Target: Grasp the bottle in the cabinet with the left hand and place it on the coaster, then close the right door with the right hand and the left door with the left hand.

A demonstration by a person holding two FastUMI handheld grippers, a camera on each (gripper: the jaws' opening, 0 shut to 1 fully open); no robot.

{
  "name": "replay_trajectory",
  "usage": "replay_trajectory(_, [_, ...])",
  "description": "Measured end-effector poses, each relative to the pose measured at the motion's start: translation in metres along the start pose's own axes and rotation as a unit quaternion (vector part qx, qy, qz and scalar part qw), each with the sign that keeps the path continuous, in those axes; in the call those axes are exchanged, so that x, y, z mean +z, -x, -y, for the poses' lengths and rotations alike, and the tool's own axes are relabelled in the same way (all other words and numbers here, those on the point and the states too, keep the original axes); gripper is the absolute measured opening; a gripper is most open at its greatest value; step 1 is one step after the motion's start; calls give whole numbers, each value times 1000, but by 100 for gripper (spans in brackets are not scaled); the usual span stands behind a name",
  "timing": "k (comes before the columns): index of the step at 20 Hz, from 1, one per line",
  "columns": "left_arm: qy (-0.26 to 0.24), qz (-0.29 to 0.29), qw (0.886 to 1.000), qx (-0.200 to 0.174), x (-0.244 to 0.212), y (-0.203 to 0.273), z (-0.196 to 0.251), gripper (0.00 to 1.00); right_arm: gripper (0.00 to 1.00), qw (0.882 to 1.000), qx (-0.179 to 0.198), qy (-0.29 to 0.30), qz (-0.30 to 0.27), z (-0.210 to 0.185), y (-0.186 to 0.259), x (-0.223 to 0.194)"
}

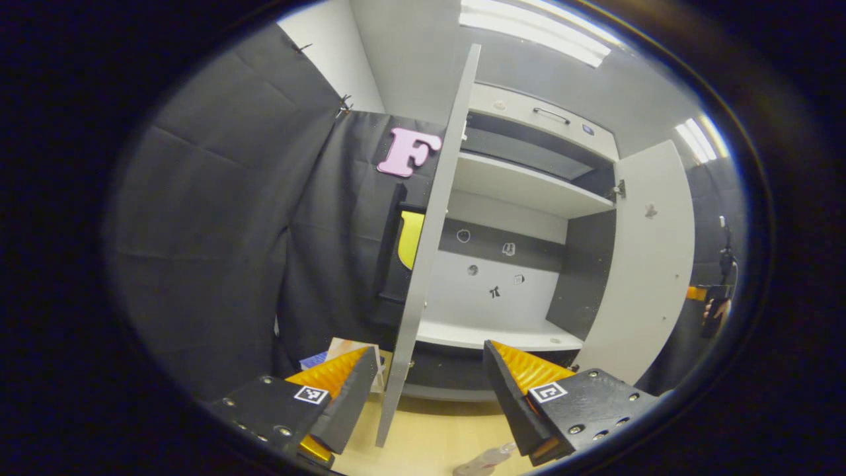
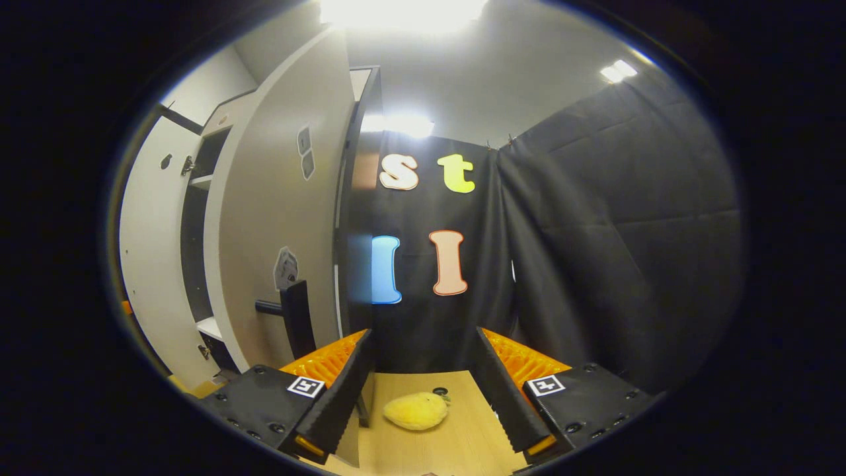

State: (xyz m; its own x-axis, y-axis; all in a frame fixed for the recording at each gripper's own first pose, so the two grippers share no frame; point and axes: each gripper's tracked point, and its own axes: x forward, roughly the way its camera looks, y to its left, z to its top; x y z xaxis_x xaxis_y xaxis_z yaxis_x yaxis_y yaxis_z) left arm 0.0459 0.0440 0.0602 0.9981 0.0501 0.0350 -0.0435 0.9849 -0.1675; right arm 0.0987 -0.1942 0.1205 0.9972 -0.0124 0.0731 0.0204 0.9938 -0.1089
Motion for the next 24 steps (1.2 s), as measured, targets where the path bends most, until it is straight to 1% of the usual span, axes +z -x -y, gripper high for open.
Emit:
replay_trajectory(2, [1, -4, 1000, -2, -5, -1, 0, 92, 92, 1000, 14, -27, 1, -6, -8, 5])
replay_trajectory(3, [-1, -6, 1000, -2, -6, -1, 0, 90, 95, 1000, 15, -21, 1, -7, -10, 8])
replay_trajectory(5, [-9, -5, 1000, 1, -5, -1, -2, 87, 95, 1000, 2, 12, 2, -4, -10, 9])
replay_trajectory(6, [-13, -2, 1000, 4, -5, -1, -2, 87, 92, 1000, -5, 16, 5, -4, -8, 11])
replay_trajectory(7, [-17, -1, 1000, 6, -5, 0, -3, 87, 92, 1000, -12, 17, 4, -4, -7, 10])
replay_trajectory(8, [-19, -1, 1000, 6, -5, 1, -4, 92, 95, 1000, -17, 12, 4, -5, -6, 9])
replay_trajectory(10, [-26, 0, 1000, 6, -5, 0, -6, 100, 95, 1000, -16, 2, -1, -10, -8, 7])
replay_trajectory(11, [-30, 0, 1000, 6, -6, 0, -6, 100, 92, 1000, -19, 1, -5, -11, -7, 7])
replay_trajectory(12, [-33, 0, 999, 4, -7, -1, -7, 94, 92, 1000, -23, 5, -5, -12, -7, 7])
replay_trajectory(13, [-35, -1, 999, 3, -9, -2, -7, 87, 95, 1000, -24, 9, -6, -15, -7, 8])
replay_trajectory(14, [-35, -3, 999, 3, -11, -2, -7, 92, 92, 1000, -21, 8, -9, -20, -6, 7])
replay_trajectory(15, [-34, -4, 999, 4, -12, -2, -6, 96, 95, 1000, -13, 6, -13, -28, -5, 7])
replay_trajectory(16, [-32, -5, 999, 5, -12, -2, -7, 100, 95, 1000, -5, 6, -15, -40, 0, 6])
replay_trajectory(17, [-30, -6, 1000, 8, -12, 0, -7, 87, 92, 1000, 3, 7, -14, -49, 2, 7])
replay_trajectory(19, [-29, -7, 999, 13, -11, 1, -8, 87, 92, 1000, 22, 6, -10, -64, 2, 7])
replay_trajectory(20, [-31, -9, 999, 17, -11, 2, -10, 94, 95, 999, 32, 0, -11, -73, 0, 6])
replay_trajectory(21, [-34, -11, 999, 22, -11, 4, -11, 100, 92, 999, 42, -5, -13, -82, -1, 5])
replay_trajectory(22, [-38, -12, 999, 25, -10, 4, -13, 87, 92, 999, 51, -7, -13, -99, 8, 15])
replay_trajectory(23, [-41, -12, 999, 30, -9, 5, -15, 87, 92, 998, 57, -6, -13, -107, 8, 16])
replay_trajectory(24, [-42, -11, 998, 34, -7, 5, -17, 100, 92, 998, 57, -5, -13, -113, 6, 16])
